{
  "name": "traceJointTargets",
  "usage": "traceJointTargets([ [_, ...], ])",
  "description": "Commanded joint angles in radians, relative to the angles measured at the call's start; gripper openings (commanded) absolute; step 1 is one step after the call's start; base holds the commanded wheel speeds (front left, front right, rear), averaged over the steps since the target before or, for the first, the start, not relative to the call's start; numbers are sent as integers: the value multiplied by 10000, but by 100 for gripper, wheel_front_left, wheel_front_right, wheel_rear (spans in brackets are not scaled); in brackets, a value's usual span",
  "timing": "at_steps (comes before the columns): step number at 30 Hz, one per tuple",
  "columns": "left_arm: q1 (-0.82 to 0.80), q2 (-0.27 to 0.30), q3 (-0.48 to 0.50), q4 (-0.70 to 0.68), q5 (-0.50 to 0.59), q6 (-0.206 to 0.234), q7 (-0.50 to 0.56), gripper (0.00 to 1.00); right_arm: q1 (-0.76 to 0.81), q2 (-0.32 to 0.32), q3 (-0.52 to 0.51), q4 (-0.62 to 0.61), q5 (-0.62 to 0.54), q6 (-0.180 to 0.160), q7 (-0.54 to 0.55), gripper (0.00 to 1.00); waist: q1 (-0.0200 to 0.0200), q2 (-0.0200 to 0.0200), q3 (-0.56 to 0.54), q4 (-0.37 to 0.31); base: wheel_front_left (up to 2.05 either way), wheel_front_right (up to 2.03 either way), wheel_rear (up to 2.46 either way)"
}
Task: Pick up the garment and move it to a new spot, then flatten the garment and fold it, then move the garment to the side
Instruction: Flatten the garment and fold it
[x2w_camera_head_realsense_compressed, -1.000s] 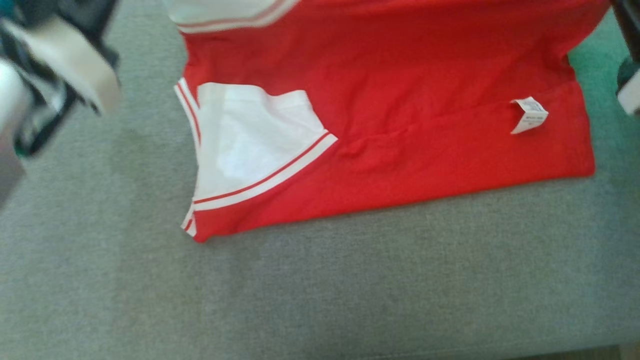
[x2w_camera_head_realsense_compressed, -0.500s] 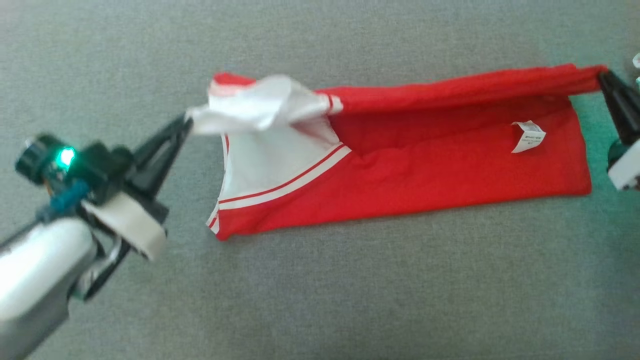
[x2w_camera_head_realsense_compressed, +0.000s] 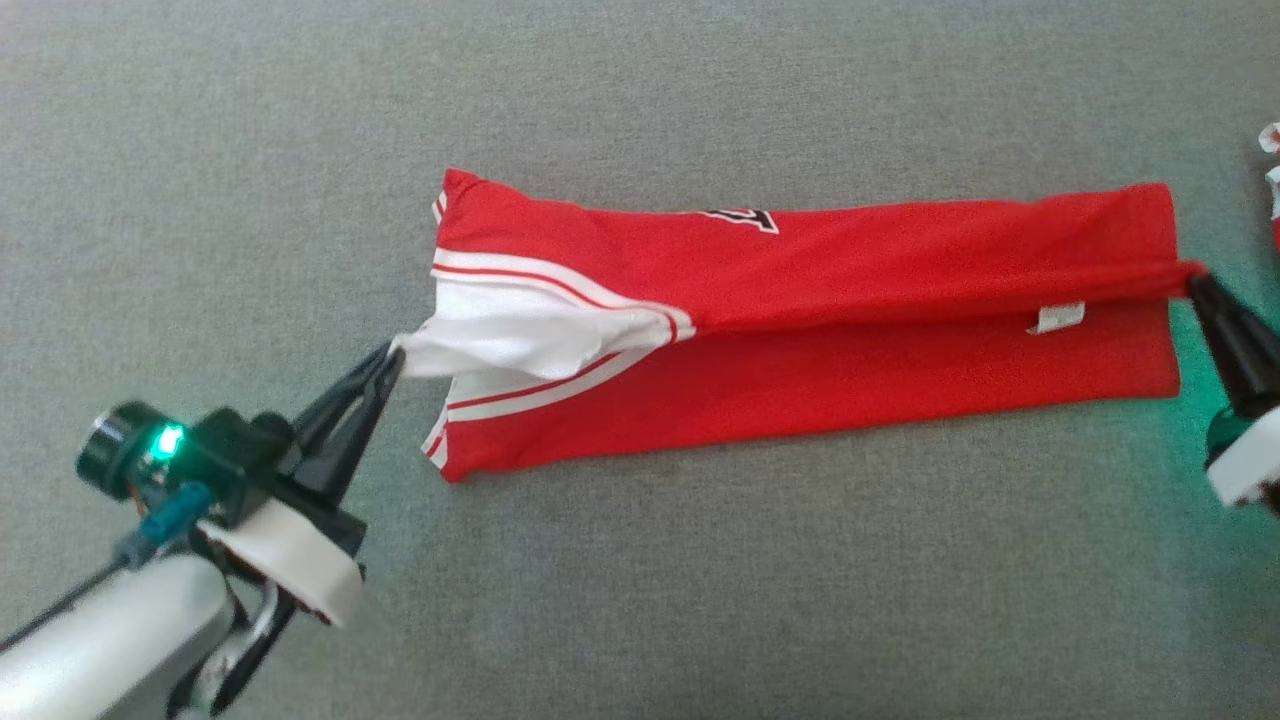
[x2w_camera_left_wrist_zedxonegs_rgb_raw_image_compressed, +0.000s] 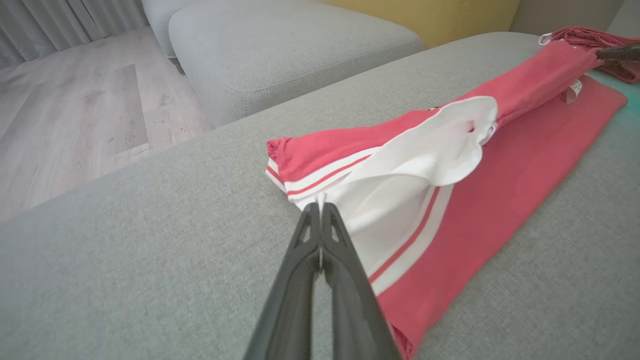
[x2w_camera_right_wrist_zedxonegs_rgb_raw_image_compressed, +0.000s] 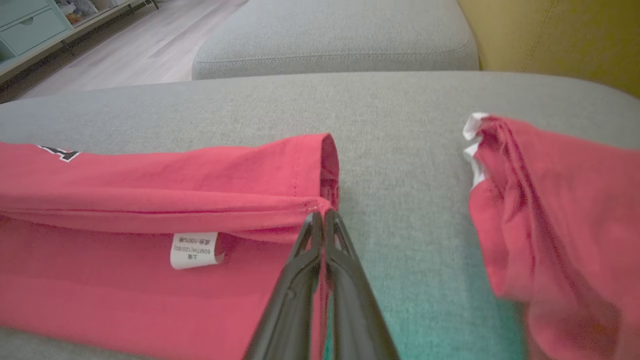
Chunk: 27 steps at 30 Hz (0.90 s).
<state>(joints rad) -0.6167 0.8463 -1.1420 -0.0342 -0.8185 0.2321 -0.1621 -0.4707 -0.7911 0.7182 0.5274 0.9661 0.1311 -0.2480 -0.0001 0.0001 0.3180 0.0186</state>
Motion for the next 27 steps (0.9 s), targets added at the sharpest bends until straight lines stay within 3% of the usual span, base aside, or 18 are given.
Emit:
traceJointTargets([
  [1,-113,394,396,-132,-44,112,-139,0,288,-274,-99,-142,-62,-4,-136,0,1,-1,-2,-7,0,0,0],
  [3,90,231,370,-63,-123,226,-258,0,559,-143,-295,-162,-231,-4,-136,0,1,-1,6,-21,0,0,0],
  [4,259,-16,384,52,-184,368,-411,37,688,15,-601,-20,-440,-4,-136,100,1,-1,31,-28,0,0,0],
  [5,351,-166,428,115,-249,439,-503,100,719,104,-801,46,-606,-4,-136,100,1,-1,43,-36,0,0,0],
  [12,1273,-1426,1333,510,-282,1302,-974,100,1612,1182,-3113,-17,-1658,-4,-137,100,1,-1,-64,-62,0,0,0],
  [15,1969,-2266,2608,301,518,1816,-990,100,2185,1926,-4412,-380,-2113,-4,-137,100,1,-1,-123,-29,0,0,0],
  [18,2867,-3170,3787,124,1632,2024,-993,100,2720,2589,-5456,-767,-2596,-4,-137,100,1,-1,-192,111,0,0,0],
  [23,4037,-4611,5287,29,3381,1696,-994,100,2892,3296,-6242,-613,-3055,-4,-60,100,1,-1,-273,519,0,0,0],
  [27,4619,-5550,6013,54,4348,1040,-995,100,2652,3433,-6582,148,-3320,-4,414,100,1,-1,-329,880,0,0,0],
])
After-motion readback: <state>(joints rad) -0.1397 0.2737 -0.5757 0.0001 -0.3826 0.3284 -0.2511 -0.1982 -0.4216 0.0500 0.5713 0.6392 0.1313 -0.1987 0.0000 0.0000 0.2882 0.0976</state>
